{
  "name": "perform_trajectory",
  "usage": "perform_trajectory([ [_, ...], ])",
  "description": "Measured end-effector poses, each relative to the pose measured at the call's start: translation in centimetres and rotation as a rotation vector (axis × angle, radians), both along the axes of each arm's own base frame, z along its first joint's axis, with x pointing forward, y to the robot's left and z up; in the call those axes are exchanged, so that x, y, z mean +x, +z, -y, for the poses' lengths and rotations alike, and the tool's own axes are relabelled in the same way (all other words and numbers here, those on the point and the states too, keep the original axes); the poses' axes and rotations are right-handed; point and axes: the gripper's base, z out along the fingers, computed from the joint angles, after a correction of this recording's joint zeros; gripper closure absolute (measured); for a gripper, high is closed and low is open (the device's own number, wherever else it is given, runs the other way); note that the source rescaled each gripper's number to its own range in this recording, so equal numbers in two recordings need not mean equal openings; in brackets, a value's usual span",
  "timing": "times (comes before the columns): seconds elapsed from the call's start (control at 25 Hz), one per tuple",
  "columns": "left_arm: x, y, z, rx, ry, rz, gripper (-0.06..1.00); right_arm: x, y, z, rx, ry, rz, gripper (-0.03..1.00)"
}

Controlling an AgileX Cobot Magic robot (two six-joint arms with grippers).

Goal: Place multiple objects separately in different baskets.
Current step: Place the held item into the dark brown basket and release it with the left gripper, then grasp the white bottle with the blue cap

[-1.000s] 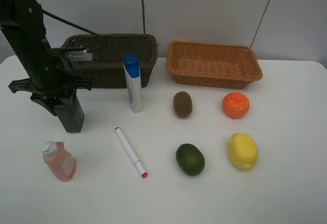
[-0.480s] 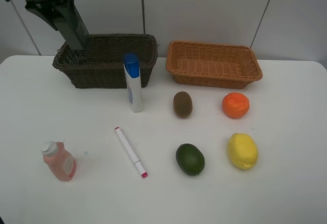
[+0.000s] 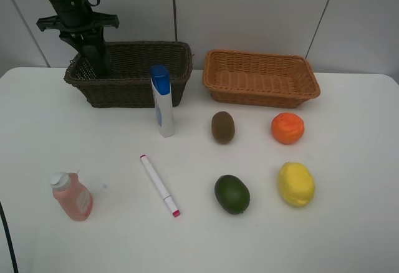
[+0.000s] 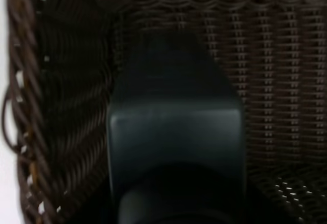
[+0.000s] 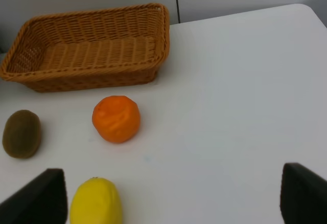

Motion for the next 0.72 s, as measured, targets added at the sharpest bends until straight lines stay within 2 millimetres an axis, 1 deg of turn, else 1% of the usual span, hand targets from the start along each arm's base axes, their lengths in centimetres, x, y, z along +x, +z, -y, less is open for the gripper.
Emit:
perform_trajectory([
  [0.04,0.1,-0.4,0.0,-0.001,-0.001,-0.007,0.46,0.0,0.0,0.0,0.0,0.0,0.0,0.0],
  [0.12,0.1,-0.6,0.1,-0.003,0.003,-0.011,0.2,0.0,0.0,0.0,0.0,0.0,0.0,0.0],
  [0.2,0.2,-0.5,0.2,-0.011,0.03,-0.009,0.05,0.0,0.0,0.0,0.0,0.0,0.0,0.0],
  [0.24,0.2,-0.4,0.2,-0.015,0.046,-0.006,0.01,0.0,0.0,0.0,0.0,0.0,0.0,0.0],
  [0.36,0.3,0.1,0.3,-0.032,0.068,0.01,-0.02,0.0,0.0,0.0,0.0,0.0,0.0,0.0],
  [0.48,0.1,1.6,0.7,-0.083,0.073,0.033,-0.03,0.0,0.0,0.0,0.0,0.0,0.0,0.0],
  [0.6,-0.8,4.0,1.2,-0.142,0.07,0.065,-0.03,0.0,0.0,0.0,0.0,0.0,0.0,0.0],
  [0.72,-3.0,6.9,2.4,-0.16,0.041,0.084,-0.03,0.0,0.0,0.0,0.0,0.0,0.0,0.0],
])
